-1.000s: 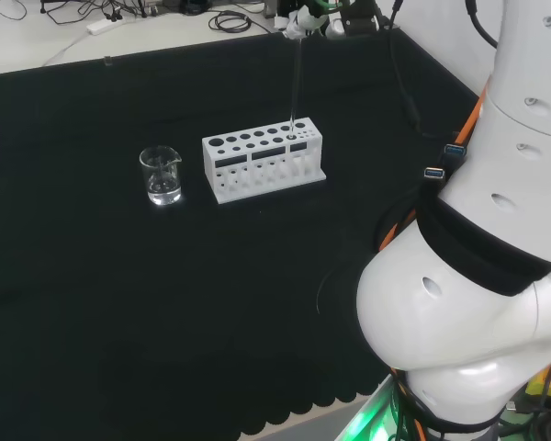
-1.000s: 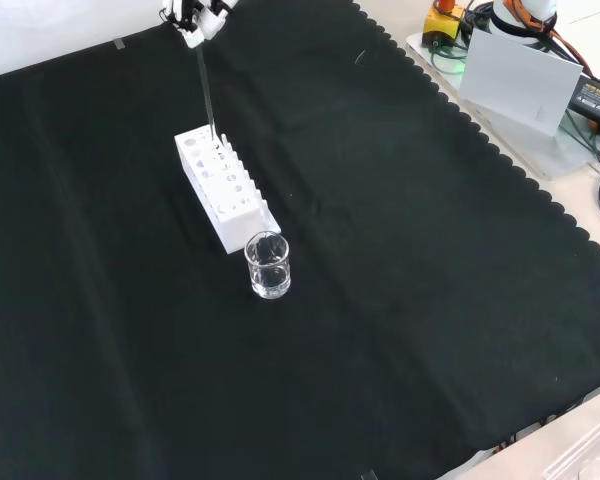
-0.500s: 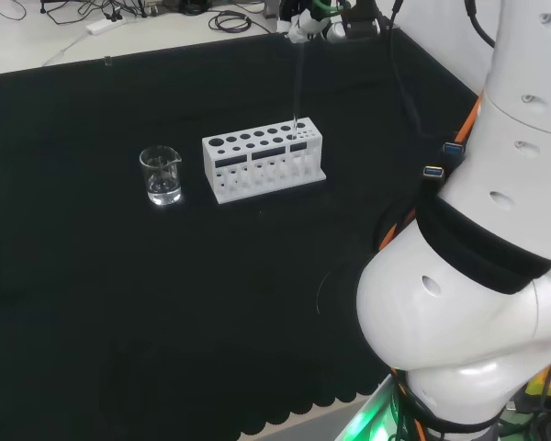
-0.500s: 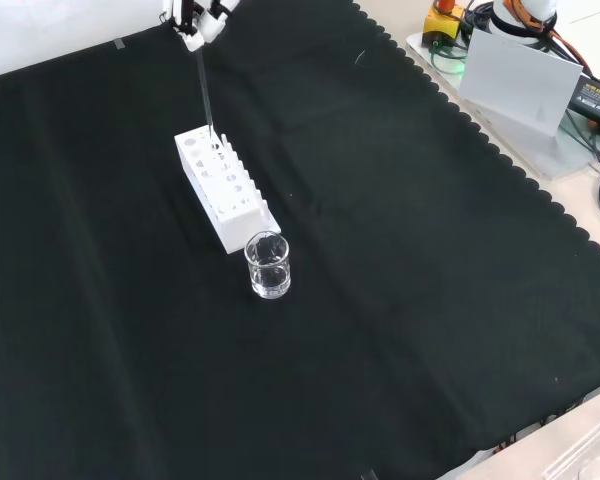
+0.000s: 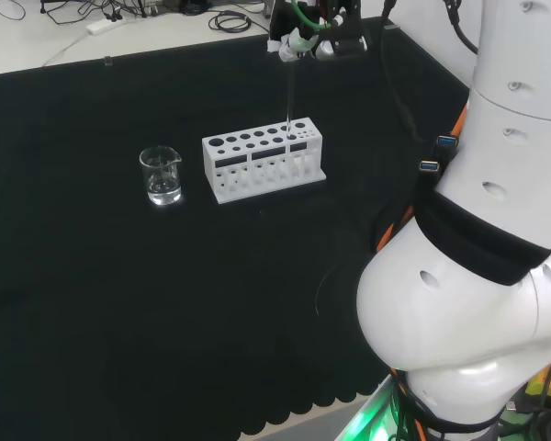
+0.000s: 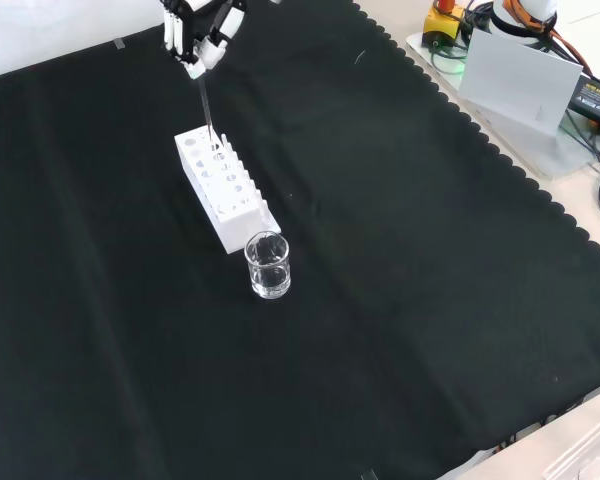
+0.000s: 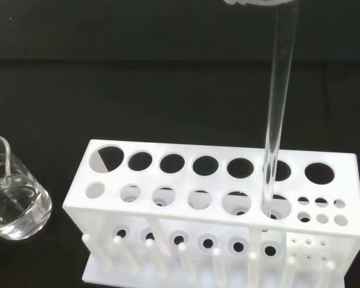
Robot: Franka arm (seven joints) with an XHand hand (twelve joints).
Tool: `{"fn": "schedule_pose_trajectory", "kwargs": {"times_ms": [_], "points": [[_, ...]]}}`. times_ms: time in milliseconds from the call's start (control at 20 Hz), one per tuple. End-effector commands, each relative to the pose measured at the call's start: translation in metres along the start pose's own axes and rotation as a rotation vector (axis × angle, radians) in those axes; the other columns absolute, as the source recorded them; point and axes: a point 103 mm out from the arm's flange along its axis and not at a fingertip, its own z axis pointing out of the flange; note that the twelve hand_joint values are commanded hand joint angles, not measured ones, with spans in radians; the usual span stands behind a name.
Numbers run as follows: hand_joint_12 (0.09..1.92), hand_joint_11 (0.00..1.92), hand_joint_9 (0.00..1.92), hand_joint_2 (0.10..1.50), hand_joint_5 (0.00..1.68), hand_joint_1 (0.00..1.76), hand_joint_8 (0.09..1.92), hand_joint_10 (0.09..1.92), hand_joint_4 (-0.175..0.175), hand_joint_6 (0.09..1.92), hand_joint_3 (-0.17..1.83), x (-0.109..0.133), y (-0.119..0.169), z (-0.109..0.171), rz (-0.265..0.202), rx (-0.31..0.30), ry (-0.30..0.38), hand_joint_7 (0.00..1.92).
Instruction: Put the glass rod back on the white test tube rack.
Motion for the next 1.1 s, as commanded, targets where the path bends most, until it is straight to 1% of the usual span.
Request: {"fn": "schedule_pose_trajectory", "kwargs": {"times_ms": [50,100,200,250,300,350,450,550,800,1100], "points": [[0.59,1.53,1.12,1.07,1.1,1.4,1.05,1.14,-0.175,0.43,0.0,0.005,0.01,0.01,0.009,0.043,-0.078,0.97],[0.59,1.53,1.12,1.07,1.1,1.4,1.05,1.14,-0.175,0.43,0.0,0.008,0.012,0.011,0.017,0.044,-0.092,0.97],[0.59,1.53,1.12,1.07,1.1,1.4,1.05,1.14,-0.175,0.43,0.0,0.008,0.013,0.014,0.013,0.038,-0.106,0.97],[0.59,1.53,1.12,1.07,1.1,1.4,1.05,1.14,-0.175,0.43,0.0,0.019,0.018,0.019,0.013,0.043,-0.109,0.97],[0.59,1.53,1.12,1.07,1.1,1.4,1.05,1.14,-0.175,0.43,0.0,0.012,0.017,0.021,0.017,0.041,-0.1,0.97],[0.59,1.53,1.12,1.07,1.1,1.4,1.05,1.14,-0.175,0.43,0.0,0.009,0.016,0.025,0.007,0.02,-0.08,0.97],[0.59,1.53,1.12,1.07,1.1,1.4,1.05,1.14,-0.175,0.43,0.0,0.007,0.018,0.028,0.003,0.059,-0.088,0.97],[0.59,1.53,1.12,1.07,1.1,1.4,1.05,1.14,-0.175,0.43,0.0,0.011,0.021,0.034,-0.005,0.071,-0.088,0.97],[0.59,1.53,1.12,1.07,1.1,1.4,1.05,1.14,-0.175,0.43,0.0,0.013,0.021,0.04,-0.006,0.078,-0.084,0.97],[0.59,1.53,1.11,1.07,1.1,1.4,1.04,1.14,-0.175,0.44,0.0,0.013,0.019,0.041,-0.012,0.086,-0.071,0.97]]}}
